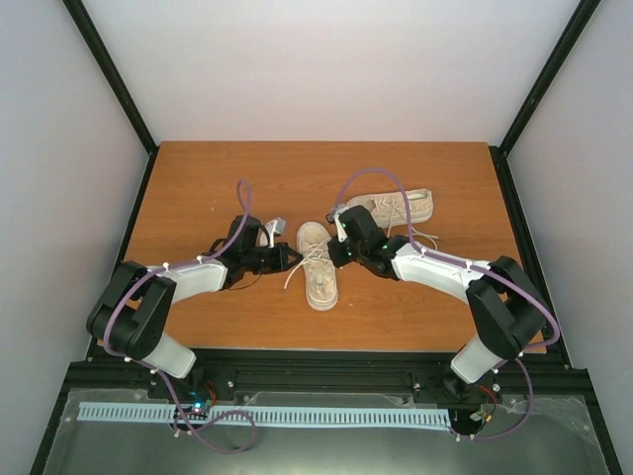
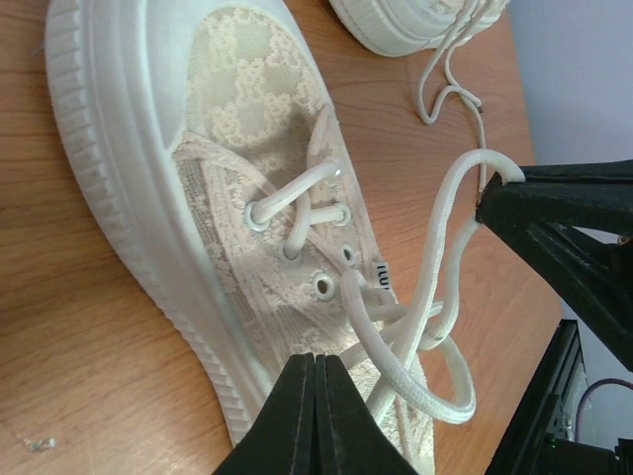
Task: Tie the shoes
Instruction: Tie the shoelace on the shoe.
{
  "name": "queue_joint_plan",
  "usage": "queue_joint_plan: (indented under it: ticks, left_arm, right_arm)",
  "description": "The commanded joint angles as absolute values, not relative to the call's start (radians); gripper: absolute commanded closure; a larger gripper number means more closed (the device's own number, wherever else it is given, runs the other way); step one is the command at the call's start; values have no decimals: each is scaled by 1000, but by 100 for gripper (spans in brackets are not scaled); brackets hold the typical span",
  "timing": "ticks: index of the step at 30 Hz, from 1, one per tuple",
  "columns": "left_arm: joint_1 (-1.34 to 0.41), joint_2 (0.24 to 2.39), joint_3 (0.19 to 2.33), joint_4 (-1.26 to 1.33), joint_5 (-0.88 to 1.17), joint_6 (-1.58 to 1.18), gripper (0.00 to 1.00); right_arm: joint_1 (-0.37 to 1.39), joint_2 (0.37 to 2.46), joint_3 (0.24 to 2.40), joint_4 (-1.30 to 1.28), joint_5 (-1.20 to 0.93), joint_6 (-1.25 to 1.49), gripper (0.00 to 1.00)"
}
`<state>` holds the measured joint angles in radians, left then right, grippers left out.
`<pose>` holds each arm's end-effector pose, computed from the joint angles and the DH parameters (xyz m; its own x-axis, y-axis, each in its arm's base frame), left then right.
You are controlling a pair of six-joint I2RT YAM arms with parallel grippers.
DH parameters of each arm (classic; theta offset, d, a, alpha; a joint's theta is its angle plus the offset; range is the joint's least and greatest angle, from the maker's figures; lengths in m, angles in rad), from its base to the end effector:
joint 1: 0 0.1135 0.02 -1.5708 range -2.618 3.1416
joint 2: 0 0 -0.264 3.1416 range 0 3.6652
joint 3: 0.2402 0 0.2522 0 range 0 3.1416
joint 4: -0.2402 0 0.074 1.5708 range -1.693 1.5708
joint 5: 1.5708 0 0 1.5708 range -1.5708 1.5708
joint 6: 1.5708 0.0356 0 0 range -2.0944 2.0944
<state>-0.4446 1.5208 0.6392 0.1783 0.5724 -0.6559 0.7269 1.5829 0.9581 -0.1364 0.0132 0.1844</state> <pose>0.2518 -0.1413 0.1591 -0.9107 -0.1340 -0.3908 0.2260 0.6302 -0.7428 0.2516 0.2232 0.2073 -0.6272 -0.3125 -0.7134 -0.5517 0.8248 0.1238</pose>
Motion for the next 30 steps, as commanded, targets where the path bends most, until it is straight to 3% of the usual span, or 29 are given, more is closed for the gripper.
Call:
queue_joint_plan:
  ticks: [1, 19, 24, 30]
  left_arm:
    - [-445, 1499, 626, 163, 528, -632, 99]
    - [-433, 1440, 575, 140, 401, -643, 99]
    - [-433, 1454, 582, 162, 432, -637, 99]
    - [-433, 1473, 614, 167, 486, -623, 99]
  right_arm:
    - [699, 1606, 938, -118, 3, 209, 97]
    - [650, 1625, 917, -125, -24, 236, 97]
    - [629, 1619, 912, -88, -152, 234, 97]
    - [598, 1546, 877, -71, -237, 277, 59]
